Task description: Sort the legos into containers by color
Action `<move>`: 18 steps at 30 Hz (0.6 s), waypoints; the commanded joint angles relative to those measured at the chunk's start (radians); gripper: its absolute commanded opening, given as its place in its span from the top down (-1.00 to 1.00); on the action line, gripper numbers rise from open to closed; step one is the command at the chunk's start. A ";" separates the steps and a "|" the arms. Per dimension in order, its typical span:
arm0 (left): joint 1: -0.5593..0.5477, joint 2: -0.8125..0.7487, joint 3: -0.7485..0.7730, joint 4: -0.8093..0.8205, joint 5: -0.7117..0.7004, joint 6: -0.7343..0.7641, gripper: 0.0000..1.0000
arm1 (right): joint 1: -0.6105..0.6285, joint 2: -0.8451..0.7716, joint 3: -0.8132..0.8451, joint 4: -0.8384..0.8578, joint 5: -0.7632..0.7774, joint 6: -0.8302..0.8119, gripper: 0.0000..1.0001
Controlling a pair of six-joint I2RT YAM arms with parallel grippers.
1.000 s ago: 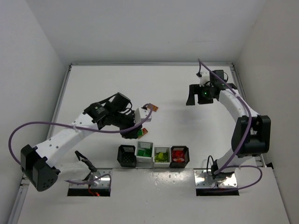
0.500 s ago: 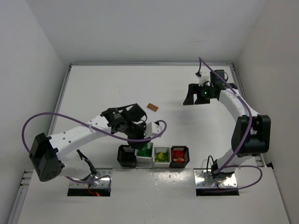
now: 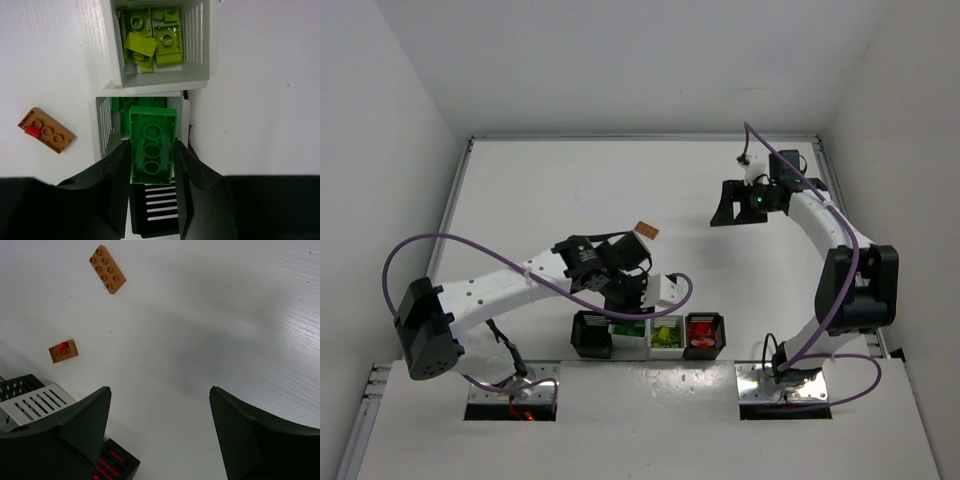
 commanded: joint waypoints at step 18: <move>0.197 -0.039 0.329 0.118 -0.128 -0.134 -0.29 | 0.184 0.165 0.258 -0.024 0.099 -0.078 -0.52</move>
